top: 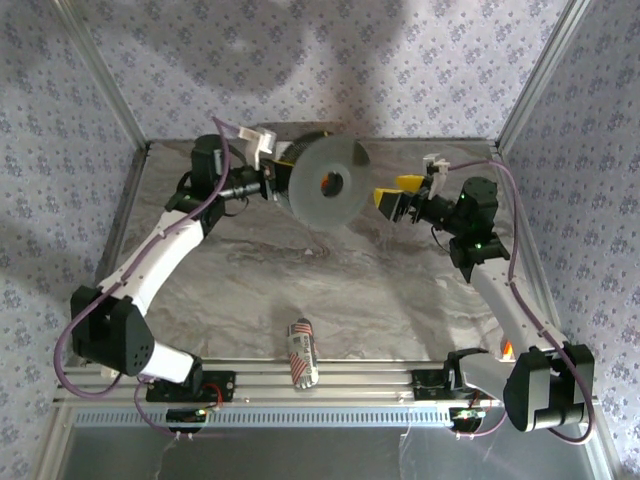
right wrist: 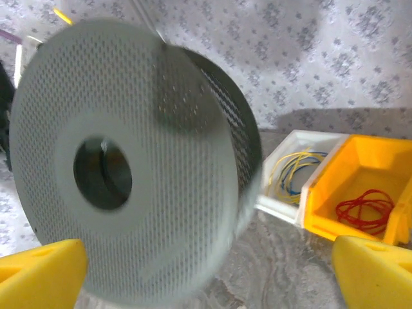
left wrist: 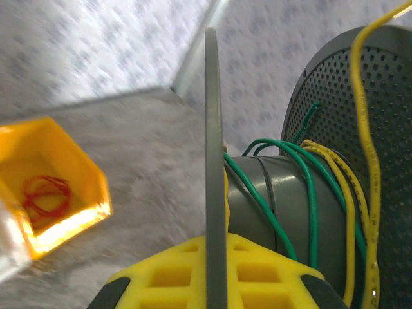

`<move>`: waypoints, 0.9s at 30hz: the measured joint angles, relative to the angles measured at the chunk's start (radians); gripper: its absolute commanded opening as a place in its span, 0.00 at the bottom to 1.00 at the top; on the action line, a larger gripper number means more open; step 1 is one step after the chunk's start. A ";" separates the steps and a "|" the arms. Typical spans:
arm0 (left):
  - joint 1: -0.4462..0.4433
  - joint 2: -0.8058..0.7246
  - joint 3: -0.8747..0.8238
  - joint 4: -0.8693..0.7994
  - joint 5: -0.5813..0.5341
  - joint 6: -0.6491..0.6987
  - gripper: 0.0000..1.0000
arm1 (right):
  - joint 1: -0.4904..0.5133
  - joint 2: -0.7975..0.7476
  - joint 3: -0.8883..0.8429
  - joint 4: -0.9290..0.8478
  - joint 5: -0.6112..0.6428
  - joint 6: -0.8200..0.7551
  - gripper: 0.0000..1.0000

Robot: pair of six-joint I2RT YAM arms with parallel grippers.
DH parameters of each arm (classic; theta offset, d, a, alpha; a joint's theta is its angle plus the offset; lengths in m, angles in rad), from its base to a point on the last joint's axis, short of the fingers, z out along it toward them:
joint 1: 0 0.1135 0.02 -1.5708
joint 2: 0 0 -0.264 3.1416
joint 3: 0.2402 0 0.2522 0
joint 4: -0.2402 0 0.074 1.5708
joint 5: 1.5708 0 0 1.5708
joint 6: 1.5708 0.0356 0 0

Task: Wrap the cables

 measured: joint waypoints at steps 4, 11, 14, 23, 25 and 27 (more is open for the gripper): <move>-0.051 0.029 0.000 -0.058 0.085 0.065 0.00 | 0.000 0.002 0.000 -0.003 -0.037 0.000 1.00; -0.059 0.059 0.011 -0.073 0.149 0.096 0.00 | 0.011 0.039 0.009 -0.003 -0.076 0.001 0.88; -0.059 0.077 0.023 -0.071 0.153 0.099 0.00 | 0.032 0.057 0.018 -0.002 -0.093 0.000 0.84; -0.055 0.152 0.068 -0.064 0.183 0.083 0.00 | 0.073 0.084 0.023 -0.001 -0.121 -0.018 0.26; -0.042 0.156 0.071 -0.074 0.192 0.088 0.00 | 0.074 0.082 0.027 0.013 -0.158 -0.025 0.11; -0.033 0.163 0.079 -0.076 0.201 0.104 0.00 | 0.079 0.079 0.035 0.020 -0.200 -0.011 0.01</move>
